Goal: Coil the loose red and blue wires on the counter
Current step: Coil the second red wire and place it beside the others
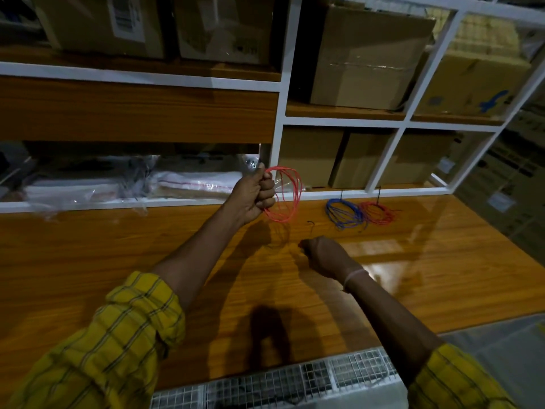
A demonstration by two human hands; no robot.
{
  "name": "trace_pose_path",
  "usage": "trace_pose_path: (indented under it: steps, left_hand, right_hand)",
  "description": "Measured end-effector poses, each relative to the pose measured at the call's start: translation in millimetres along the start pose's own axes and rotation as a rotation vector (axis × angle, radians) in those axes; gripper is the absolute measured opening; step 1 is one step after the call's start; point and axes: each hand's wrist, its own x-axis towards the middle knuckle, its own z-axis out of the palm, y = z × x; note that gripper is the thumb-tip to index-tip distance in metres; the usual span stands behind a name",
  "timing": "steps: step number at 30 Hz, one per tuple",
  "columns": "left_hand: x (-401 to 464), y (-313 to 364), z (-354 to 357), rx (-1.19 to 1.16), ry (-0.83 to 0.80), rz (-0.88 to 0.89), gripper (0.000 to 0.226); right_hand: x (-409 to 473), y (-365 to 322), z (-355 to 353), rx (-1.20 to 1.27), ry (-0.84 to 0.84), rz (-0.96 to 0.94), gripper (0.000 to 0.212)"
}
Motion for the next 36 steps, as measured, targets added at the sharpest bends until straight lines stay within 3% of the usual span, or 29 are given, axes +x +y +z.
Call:
trace_pose_path:
  steps: [4, 10, 12, 17, 25, 27, 30, 32, 34, 36]
  left_hand:
    - [3, -15, 8, 0.363, 0.060, 0.104, 0.033]
    - [-3, -25, 14, 0.785, -0.029, 0.195, 0.033]
    - [-2, -29, 11, 0.889, -0.085, 0.215, 0.032]
    - [-7, -31, 15, 0.837, -0.234, 0.069, 0.036]
    - [-4, -19, 15, 0.802, -0.227, -0.140, 0.038]
    - [-6, -14, 13, 0.793, -0.235, -0.189, 0.038]
    - [-8, -8, 11, 0.765, -0.301, -0.267, 0.039]
    - [-8, -7, 11, 0.731, -0.353, -0.310, 0.040]
    - [-8, -7, 11, 0.682, -0.388, -0.332, 0.042]
    - [-7, -8, 12, 0.644, -0.391, -0.327, 0.045]
  right_hand:
    - [3, -39, -27, -0.094, -0.010, -0.134, 0.017]
    - [-3, -46, -76, 0.255, 0.412, -0.161, 0.028]
    - [-2, -41, -82, 0.364, 0.414, -0.061, 0.043]
    - [4, -26, -88, 0.410, 0.488, 0.034, 0.039]
    - [-3, -15, -84, 0.505, 0.664, 0.014, 0.024]
    - [-6, -7, -86, 0.589, 0.605, 0.017, 0.037]
    - [-14, 4, -95, 0.761, 0.282, -0.018, 0.077]
    - [-16, 8, -97, 0.801, 0.101, -0.069, 0.089]
    - [-13, 8, -94, 0.827, 0.013, -0.093, 0.086]
    - [-10, 7, -88, 0.894, -0.006, -0.077, 0.065]
